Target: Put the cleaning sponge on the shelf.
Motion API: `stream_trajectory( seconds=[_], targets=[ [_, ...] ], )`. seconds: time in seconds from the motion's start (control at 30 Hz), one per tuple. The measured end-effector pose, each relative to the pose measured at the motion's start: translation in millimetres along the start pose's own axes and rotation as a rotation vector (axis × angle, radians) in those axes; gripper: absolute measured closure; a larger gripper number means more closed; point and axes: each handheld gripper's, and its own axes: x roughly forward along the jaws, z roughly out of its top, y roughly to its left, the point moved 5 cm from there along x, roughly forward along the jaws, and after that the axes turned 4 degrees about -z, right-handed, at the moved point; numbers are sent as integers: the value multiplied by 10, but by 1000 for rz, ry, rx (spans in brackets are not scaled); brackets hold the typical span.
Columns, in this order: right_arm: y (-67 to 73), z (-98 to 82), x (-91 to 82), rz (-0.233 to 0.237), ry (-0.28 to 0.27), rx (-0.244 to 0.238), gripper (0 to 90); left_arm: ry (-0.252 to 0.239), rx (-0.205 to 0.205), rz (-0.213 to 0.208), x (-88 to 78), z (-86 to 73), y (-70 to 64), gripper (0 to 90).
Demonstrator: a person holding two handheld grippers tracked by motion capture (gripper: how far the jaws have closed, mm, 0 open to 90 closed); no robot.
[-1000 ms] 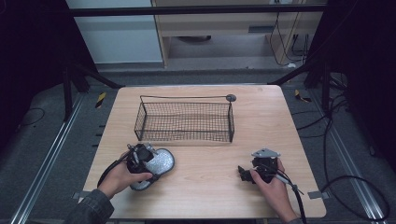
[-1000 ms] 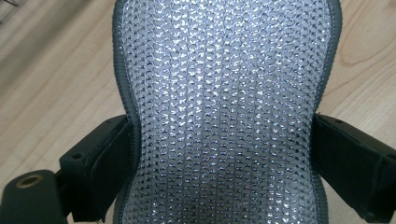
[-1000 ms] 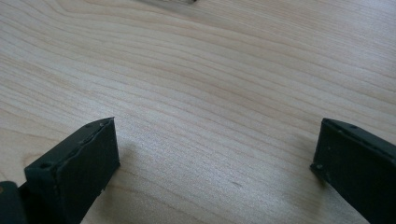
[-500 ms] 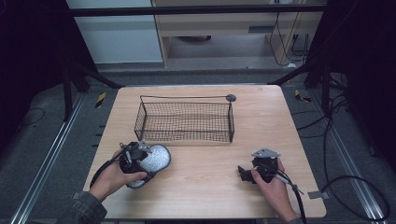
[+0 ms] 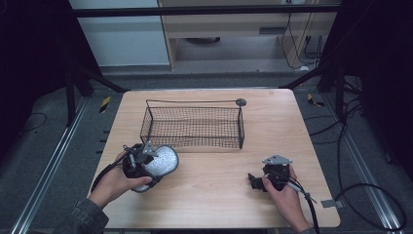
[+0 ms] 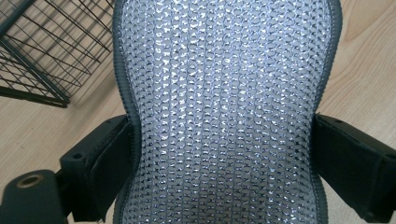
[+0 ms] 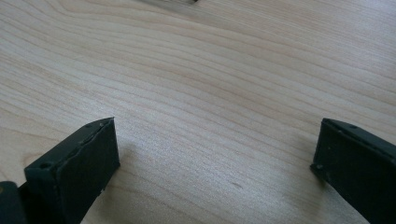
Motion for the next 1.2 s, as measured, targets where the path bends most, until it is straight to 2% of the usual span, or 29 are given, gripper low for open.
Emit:
stream_trajectory(
  seconds=[0.17, 0.23, 0.4, 0.5, 0.53, 0.73, 0.97, 1.03, 1.2],
  targets=[
    [1, 0, 0, 0, 0, 0, 4, 4, 36, 10, -45, 48, 21, 84],
    [0, 0, 0, 0, 0, -1, 4, 11, 77, 34, -104, 103, 47, 85],
    [0, 0, 1, -1, 0, 0, 4, -4, 107, 51, -174, 188, 102, 85],
    [7, 2, -2, -2, 2, 8, 3, 4, 122, 62, -202, 216, 132, 85],
    [8, 2, -2, -3, 2, 9, 3, 9, 133, 77, -242, 244, 169, 85],
    [8, 1, -2, -3, 2, 9, 4, 2, 144, 111, -355, 325, 261, 85],
    [10, 1, -2, -4, 3, 11, 3, -36, 174, 129, -508, 519, 347, 86],
    [4, 2, 3, -8, 0, 3, 3, -38, 191, 134, -521, 564, 366, 86],
    [4, 2, 3, -8, 1, 4, 3, -21, 198, 148, -492, 628, 434, 88]
  ],
)
